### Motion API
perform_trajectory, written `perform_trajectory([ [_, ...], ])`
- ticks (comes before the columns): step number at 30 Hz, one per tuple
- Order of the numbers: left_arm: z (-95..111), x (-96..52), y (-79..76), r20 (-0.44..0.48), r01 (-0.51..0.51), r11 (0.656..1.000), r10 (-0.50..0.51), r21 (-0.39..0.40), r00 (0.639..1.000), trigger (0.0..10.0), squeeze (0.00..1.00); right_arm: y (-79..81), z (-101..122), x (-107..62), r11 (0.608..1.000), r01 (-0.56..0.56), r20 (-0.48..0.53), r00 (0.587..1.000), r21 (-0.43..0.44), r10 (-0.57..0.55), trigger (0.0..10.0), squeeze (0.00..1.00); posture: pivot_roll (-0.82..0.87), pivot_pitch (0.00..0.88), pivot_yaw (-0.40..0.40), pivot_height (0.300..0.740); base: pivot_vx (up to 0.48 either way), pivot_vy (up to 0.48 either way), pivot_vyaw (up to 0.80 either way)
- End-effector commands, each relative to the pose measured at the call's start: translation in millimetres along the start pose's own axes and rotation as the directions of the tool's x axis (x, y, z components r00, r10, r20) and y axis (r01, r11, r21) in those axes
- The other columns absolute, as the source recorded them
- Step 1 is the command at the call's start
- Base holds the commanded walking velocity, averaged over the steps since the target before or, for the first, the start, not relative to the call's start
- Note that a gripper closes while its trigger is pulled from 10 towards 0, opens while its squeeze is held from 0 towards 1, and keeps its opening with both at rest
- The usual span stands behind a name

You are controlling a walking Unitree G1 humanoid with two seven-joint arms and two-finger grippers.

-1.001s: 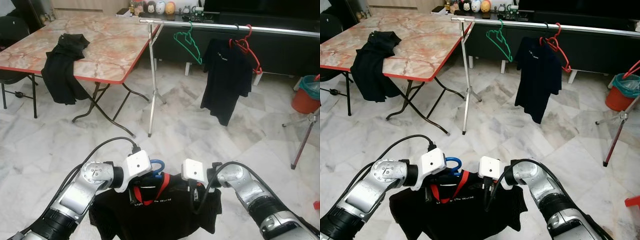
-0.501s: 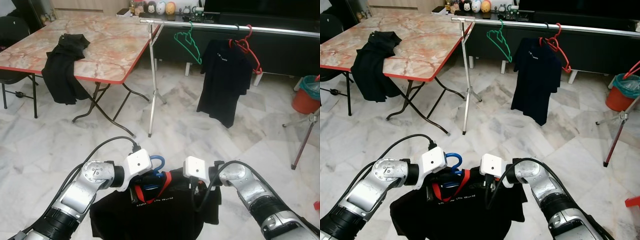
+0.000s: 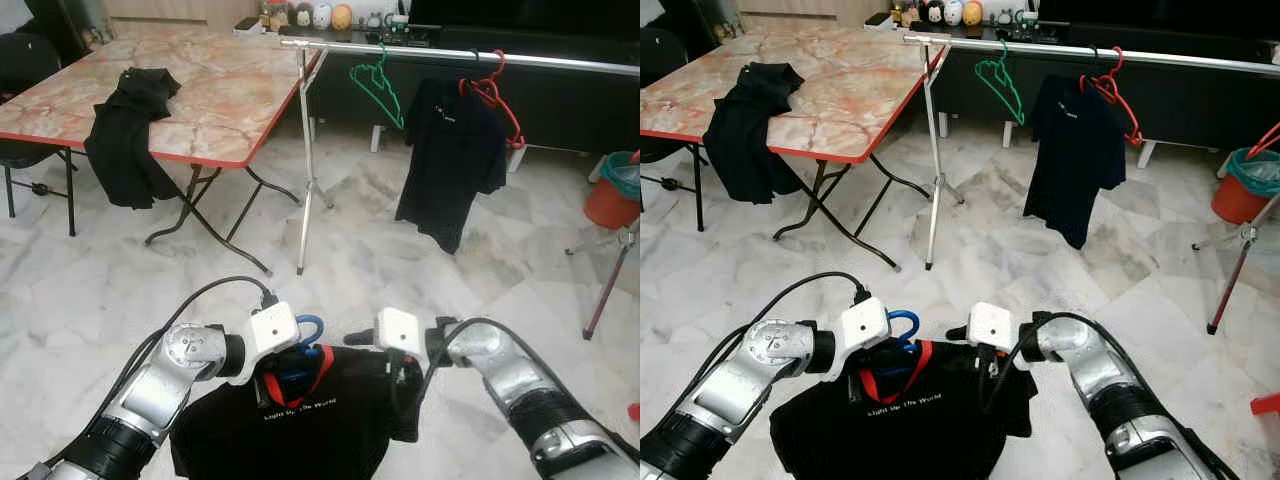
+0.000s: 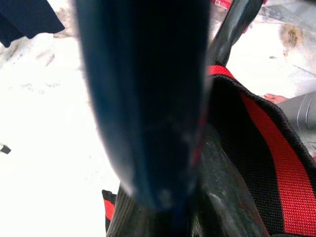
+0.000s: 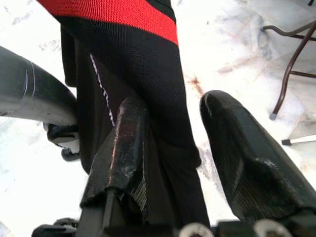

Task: Hang hanger

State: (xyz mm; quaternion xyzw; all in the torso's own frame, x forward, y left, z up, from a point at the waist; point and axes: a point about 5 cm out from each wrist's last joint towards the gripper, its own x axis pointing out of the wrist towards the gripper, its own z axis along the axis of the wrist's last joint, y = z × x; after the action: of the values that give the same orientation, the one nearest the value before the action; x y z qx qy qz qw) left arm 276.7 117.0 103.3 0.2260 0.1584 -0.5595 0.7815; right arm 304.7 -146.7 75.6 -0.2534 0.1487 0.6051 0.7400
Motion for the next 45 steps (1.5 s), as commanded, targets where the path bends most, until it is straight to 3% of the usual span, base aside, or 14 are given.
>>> perform_trajectory([
  [1, -1, -0.7, 0.5, 0.001, -0.004, 1.000, 0.004, 0.013, 1.000, 0.0, 0.00, -2.4, 4, -3.1, 1.000, 0.007, 0.015, 1.000, -0.017, -0.007, 10.0, 0.33, 0.05, 0.039, 0.011, 0.740, 0.000, 0.000, 0.00],
  [2, -1, -0.7, 0.5, 0.001, -0.005, 1.000, 0.005, 0.013, 1.000, 0.0, 0.00, -2.2, 4, -3.1, 1.000, 0.009, 0.014, 1.000, -0.018, -0.008, 10.0, 0.33, 0.05, 0.039, 0.011, 0.740, 0.000, 0.000, 0.00],
  [3, -1, -0.7, 0.8, 0.001, -0.006, 1.000, 0.006, 0.013, 1.000, 0.0, 0.00, -1.9, 3, -3.0, 1.000, 0.008, 0.013, 1.000, -0.018, -0.008, 10.0, 0.24, 0.05, 0.043, 0.009, 0.740, 0.000, 0.000, 0.00],
  [4, 0, -0.7, 0.9, 0.001, -0.006, 1.000, 0.006, 0.014, 1.000, 0.0, 0.00, -1.0, 3, -2.6, 1.000, 0.002, 0.014, 1.000, -0.019, -0.002, 10.0, 0.00, 0.05, 0.043, 0.009, 0.740, 0.000, 0.000, 0.00],
  [14, 1, -1.5, 1.9, 0.005, -0.009, 1.000, 0.009, 0.015, 1.000, 0.0, 0.00, 2.6, 15, 5.3, 0.999, -0.037, 0.097, 0.995, -0.014, 0.038, 10.0, 0.00, 0.06, 0.050, 0.012, 0.740, 0.000, 0.000, 0.00],
  [34, 6, 1.0, 1.3, 0.023, -0.006, 1.000, 0.005, 0.015, 1.000, 0.0, 0.00, 12.5, 15, 15.9, 0.996, -0.087, 0.123, 0.989, 0.011, 0.085, 10.0, 0.00, 0.06, 0.055, 0.011, 0.740, 0.000, 0.000, 0.00],
  [35, 5, 1.1, 1.2, 0.022, -0.006, 1.000, 0.005, 0.015, 1.000, 0.0, 0.00, 12.2, 15, 15.6, 0.996, -0.085, 0.121, 0.989, 0.012, 0.083, 4.2, 0.00, 0.06, 0.055, 0.011, 0.740, 0.000, 0.000, 0.00],
  [36, 5, 1.1, 0.9, 0.022, -0.005, 1.000, 0.005, 0.014, 1.000, 0.0, 0.00, 12.0, 15, 15.4, 0.996, -0.085, 0.120, 0.989, 0.012, 0.082, 1.2, 0.00, 0.06, 0.055, 0.011, 0.740, 0.000, 0.000, 0.00],
  [37, 5, 1.2, 0.8, 0.022, -0.005, 1.000, 0.005, 0.014, 1.000, 0.0, 0.00, 11.9, 15, 15.1, 0.996, -0.085, 0.119, 0.990, 0.013, 0.083, 0.0, 0.00, 0.06, 0.055, 0.011, 0.740, 0.000, 0.000, 0.00],
  [45, 5, 1.3, 1.1, 0.023, -0.008, 1.000, 0.008, 0.014, 1.000, 0.0, 0.00, 12.5, 12, 14.6, 0.996, -0.083, 0.103, 0.991, 0.018, 0.081, 0.0, 0.00, 0.06, 0.056, 0.009, 0.740, 0.000, 0.000, 0.00],
])
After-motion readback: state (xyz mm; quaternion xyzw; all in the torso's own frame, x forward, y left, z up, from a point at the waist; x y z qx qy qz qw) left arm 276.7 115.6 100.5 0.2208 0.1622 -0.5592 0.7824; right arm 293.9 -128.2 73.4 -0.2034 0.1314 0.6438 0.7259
